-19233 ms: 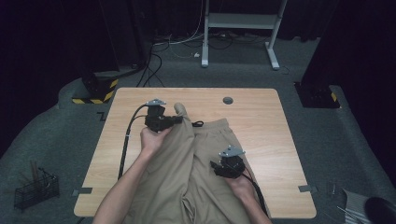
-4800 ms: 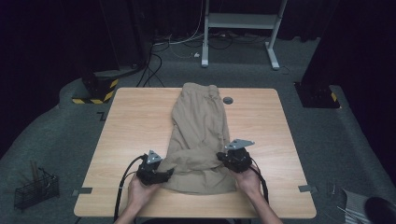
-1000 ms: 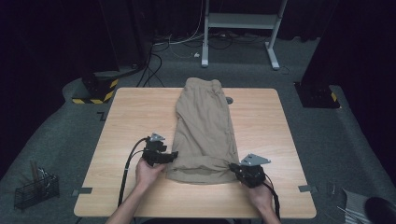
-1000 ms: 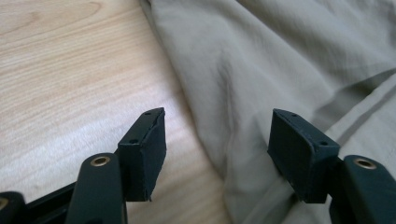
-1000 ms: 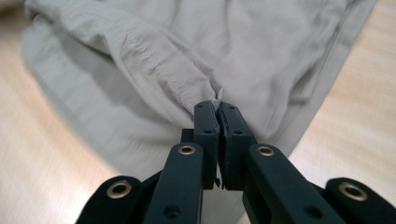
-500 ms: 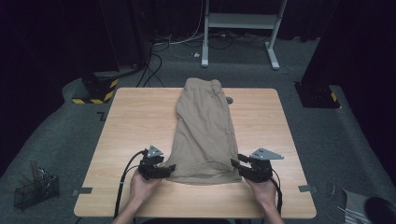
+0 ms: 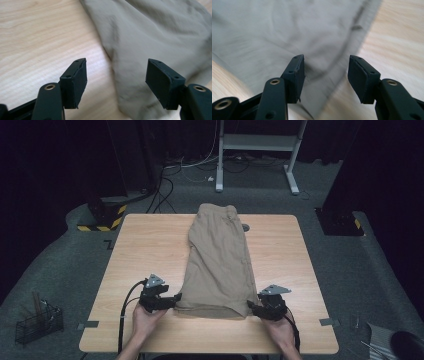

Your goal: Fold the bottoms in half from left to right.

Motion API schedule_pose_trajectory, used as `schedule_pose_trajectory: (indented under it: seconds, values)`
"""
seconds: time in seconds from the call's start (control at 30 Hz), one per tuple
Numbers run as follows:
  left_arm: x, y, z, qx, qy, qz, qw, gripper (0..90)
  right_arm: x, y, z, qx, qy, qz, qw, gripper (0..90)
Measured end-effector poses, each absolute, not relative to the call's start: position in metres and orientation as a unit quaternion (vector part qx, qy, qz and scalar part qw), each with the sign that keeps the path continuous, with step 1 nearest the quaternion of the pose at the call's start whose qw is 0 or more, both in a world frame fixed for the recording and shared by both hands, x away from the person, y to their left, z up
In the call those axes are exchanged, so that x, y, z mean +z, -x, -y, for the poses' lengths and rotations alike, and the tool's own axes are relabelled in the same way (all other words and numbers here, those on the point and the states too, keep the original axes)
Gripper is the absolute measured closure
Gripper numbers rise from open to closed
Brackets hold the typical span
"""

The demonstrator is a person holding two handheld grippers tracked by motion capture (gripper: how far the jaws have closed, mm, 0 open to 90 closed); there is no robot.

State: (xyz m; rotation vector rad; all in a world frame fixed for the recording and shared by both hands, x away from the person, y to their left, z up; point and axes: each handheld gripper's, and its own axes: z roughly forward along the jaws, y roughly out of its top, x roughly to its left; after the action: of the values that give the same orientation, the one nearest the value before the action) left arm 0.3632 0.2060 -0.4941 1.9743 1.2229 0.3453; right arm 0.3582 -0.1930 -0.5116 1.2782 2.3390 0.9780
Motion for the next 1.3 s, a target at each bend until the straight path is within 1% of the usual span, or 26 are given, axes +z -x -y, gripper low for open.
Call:
schedule_pose_trajectory:
  seconds: [0.03, 0.1, 0.13, 0.2, 0.23, 0.27, 0.3, 0.33, 0.37, 0.4, 0.43, 0.47, 0.5, 0.53, 0.67, 0.77, 0.8, 1.0, 1.07, 1.1, 1.13, 1.17, 1.23, 1.3]
  values:
    - [-0.498, -0.368, -0.2, 0.133, -0.78, -0.478, 0.382, 33.3, -0.511, -0.358, 0.201, 0.351, -0.455, -0.804, 0.154, 47.2]
    - [-0.501, -0.369, -0.195, 0.13, -0.782, -0.478, 0.378, 33.3, -0.51, -0.359, 0.203, 0.36, -0.463, -0.796, 0.151, 47.2]
    - [-0.507, -0.368, -0.187, 0.127, -0.793, -0.47, 0.366, 33.2, -0.506, -0.362, 0.202, 0.375, -0.467, -0.786, 0.153, 48.4]
    - [-0.51, -0.366, -0.182, 0.128, -0.798, -0.466, 0.36, 33.1, -0.504, -0.364, 0.199, 0.377, -0.463, -0.787, 0.156, 49.1]
    - [-0.514, -0.359, -0.177, 0.13, -0.807, -0.458, 0.35, 32.8, -0.505, -0.369, 0.193, 0.376, -0.457, -0.792, 0.153, 52.6]
    - [-0.514, -0.359, -0.177, 0.13, -0.807, -0.458, 0.35, 32.7, -0.505, -0.369, 0.193, 0.376, -0.457, -0.792, 0.153, 52.6]
    - [-0.516, -0.355, -0.177, 0.135, -0.81, -0.454, 0.346, 32.7, -0.506, -0.371, 0.19, 0.371, -0.454, -0.796, 0.147, 55.1]
    - [-0.517, -0.345, -0.179, 0.145, -0.809, -0.453, 0.346, 32.3, -0.509, -0.375, 0.188, 0.366, -0.45, -0.803, 0.137, 62.5]
    - [-0.517, -0.345, -0.179, 0.145, -0.809, -0.453, 0.346, 32.3, -0.509, -0.375, 0.188, 0.366, -0.45, -0.803, 0.137, 62.5]
    - [-0.517, -0.341, -0.182, 0.146, -0.808, -0.454, 0.346, 32.3, -0.51, -0.376, 0.188, 0.367, -0.448, -0.805, 0.131, 66.6]
    - [-0.517, -0.339, -0.184, 0.148, -0.807, -0.455, 0.345, 32.1, -0.51, -0.376, 0.189, 0.371, -0.443, -0.806, 0.13, 77.8]
    - [-0.516, -0.338, -0.187, 0.149, -0.805, -0.458, 0.345, 32.1, -0.51, -0.376, 0.189, 0.371, -0.443, -0.806, 0.13, 77.8]
    - [-0.513, -0.34, -0.192, 0.151, -0.798, -0.465, 0.353, 32.5, -0.509, -0.378, 0.189, 0.372, -0.437, -0.808, 0.134, 86.6]
    - [-0.51, -0.344, -0.193, 0.152, -0.794, -0.468, 0.357, 32.6, -0.508, -0.38, 0.189, 0.372, -0.433, -0.81, 0.135, 88.4]
    - [-0.502, -0.359, -0.187, 0.168, -0.786, -0.471, 0.364, 33.3, -0.505, -0.385, 0.189, 0.373, -0.433, -0.81, 0.135, 89.2]
    - [-0.502, -0.375, -0.175, 0.172, -0.782, -0.471, 0.369, 33.5, -0.496, -0.386, 0.19, 0.381, -0.428, -0.807, 0.145, 89.2]
    - [-0.507, -0.384, -0.167, 0.171, -0.786, -0.474, 0.36, 33.5, -0.494, -0.386, 0.19, 0.382, -0.431, -0.804, 0.146, 89.1]
    - [-0.518, -0.389, -0.158, 0.164, -0.793, -0.474, 0.345, 32.7, -0.485, -0.386, 0.193, 0.392, -0.433, -0.796, 0.157, 89.1]
    - [-0.517, -0.388, -0.157, 0.166, -0.794, -0.473, 0.344, 32.6, -0.482, -0.385, 0.191, 0.39, -0.431, -0.797, 0.166, 89.2]
    - [-0.515, -0.388, -0.156, 0.171, -0.796, -0.468, 0.344, 32.7, -0.481, -0.387, 0.189, 0.374, -0.431, -0.801, 0.18, 89.1]
    - [-0.515, -0.388, -0.156, 0.171, -0.796, -0.468, 0.344, 32.6, -0.481, -0.387, 0.189, 0.374, -0.431, -0.801, 0.18, 89.1]
    - [-0.515, -0.389, -0.156, 0.173, -0.798, -0.464, 0.343, 32.6, -0.483, -0.391, 0.189, 0.355, -0.434, -0.806, 0.192, 89.2]
    - [-0.516, -0.389, -0.156, 0.169, -0.797, -0.468, 0.344, 32.5, -0.486, -0.392, 0.191, 0.349, -0.438, -0.805, 0.193, 89.2]
    - [-0.518, -0.39, -0.157, 0.166, -0.797, -0.469, 0.343, 33.1, -0.491, -0.395, 0.194, 0.34, -0.45, -0.805, 0.183, 89.0]
